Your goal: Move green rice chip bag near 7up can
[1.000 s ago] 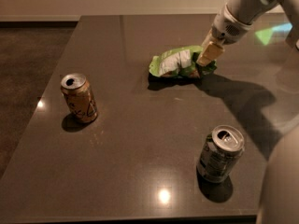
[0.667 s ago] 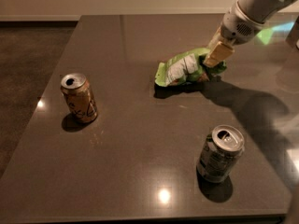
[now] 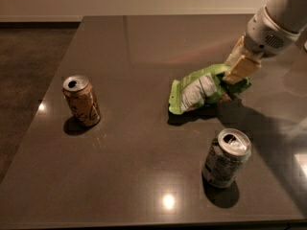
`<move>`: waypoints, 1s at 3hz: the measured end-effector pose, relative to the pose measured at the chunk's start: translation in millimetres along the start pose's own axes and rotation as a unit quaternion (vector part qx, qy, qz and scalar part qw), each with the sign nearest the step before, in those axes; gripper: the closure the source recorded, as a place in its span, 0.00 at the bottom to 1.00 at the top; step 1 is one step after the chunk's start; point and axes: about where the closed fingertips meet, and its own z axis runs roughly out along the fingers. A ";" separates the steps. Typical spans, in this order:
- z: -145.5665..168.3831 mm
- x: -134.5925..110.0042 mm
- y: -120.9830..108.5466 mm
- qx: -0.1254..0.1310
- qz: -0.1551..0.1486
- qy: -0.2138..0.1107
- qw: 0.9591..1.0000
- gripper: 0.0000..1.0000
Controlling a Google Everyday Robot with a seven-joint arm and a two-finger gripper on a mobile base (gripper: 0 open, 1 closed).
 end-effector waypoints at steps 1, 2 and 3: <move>-5.1 10.2 32.0 -0.011 0.007 0.005 1.000 1.00; -13.3 19.7 54.8 -0.017 0.017 0.010 1.000 1.00; -26.0 27.7 70.7 -0.019 0.023 0.013 0.999 0.84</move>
Offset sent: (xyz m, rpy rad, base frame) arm -0.0939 -0.0173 0.0001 -0.0108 0.0884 -0.0384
